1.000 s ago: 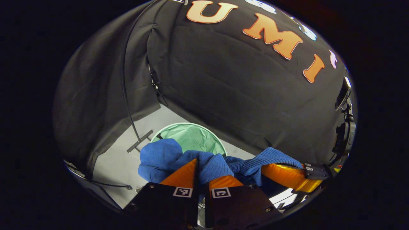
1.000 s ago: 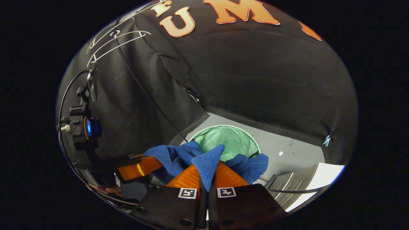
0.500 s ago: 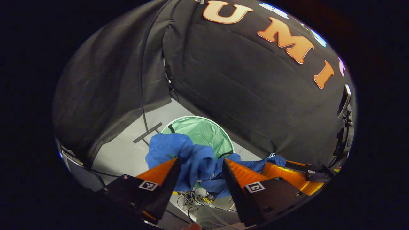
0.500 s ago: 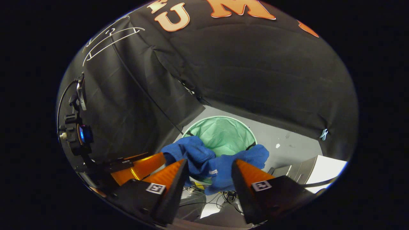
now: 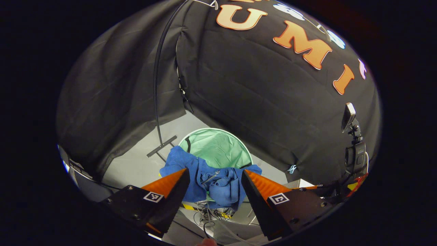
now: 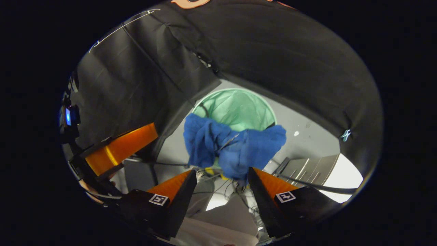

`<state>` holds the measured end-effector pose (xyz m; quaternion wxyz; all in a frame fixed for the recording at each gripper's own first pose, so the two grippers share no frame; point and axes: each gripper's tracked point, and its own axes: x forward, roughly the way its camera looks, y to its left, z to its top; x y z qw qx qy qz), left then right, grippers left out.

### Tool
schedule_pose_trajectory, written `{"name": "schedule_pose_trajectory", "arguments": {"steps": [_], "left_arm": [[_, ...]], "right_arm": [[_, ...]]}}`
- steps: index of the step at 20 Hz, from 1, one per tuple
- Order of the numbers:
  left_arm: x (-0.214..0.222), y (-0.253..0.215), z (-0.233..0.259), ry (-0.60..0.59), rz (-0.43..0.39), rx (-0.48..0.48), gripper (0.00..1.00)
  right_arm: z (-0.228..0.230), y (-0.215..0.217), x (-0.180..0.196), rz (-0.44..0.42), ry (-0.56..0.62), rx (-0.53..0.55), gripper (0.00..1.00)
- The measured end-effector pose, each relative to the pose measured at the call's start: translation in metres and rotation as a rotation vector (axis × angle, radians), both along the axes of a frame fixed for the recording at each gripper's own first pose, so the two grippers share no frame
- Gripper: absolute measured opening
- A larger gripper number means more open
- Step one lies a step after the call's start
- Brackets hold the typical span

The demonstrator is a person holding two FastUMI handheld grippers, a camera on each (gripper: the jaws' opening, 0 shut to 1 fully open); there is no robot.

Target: Grasp the clothes on the hanger with both hands and then place them into the laundry hamper below.

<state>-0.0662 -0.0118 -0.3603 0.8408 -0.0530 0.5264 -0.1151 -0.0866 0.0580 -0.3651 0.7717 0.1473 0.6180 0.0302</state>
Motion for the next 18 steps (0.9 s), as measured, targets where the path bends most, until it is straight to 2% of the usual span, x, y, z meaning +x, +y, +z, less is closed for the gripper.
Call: {"name": "schedule_pose_trajectory", "arguments": {"steps": [1,4,9,12,13,14,18], "left_arm": [[0.001,-0.001,0.003,-0.008,0.001,0.001,0.97],[0.005,0.0,0.012,-0.051,0.003,-0.008,0.97],[0.021,-0.007,0.058,-0.145,0.013,-0.032,0.97],[0.048,-0.016,0.106,-0.27,0.026,-0.045,0.96],[0.06,-0.015,0.122,-0.329,0.025,-0.035,0.92],[0.07,-0.012,0.142,-0.386,0.032,-0.026,0.96],[0.091,-0.014,0.209,-0.565,0.059,-0.053,0.95]], "right_arm": [[0.007,0.003,0.009,-0.012,-0.043,0.002,0.99],[0.027,-0.031,0.04,-0.043,-0.186,-0.105,0.99],[0.041,-0.039,0.057,-0.073,-0.294,-0.142,0.99],[0.073,-0.048,0.065,-0.056,-0.37,-0.208,0.99],[0.087,-0.052,0.069,-0.056,-0.407,-0.234,0.99],[0.102,-0.054,0.079,-0.057,-0.454,-0.251,0.99],[0.175,-0.051,0.116,-0.075,-0.677,-0.25,0.98]]}}
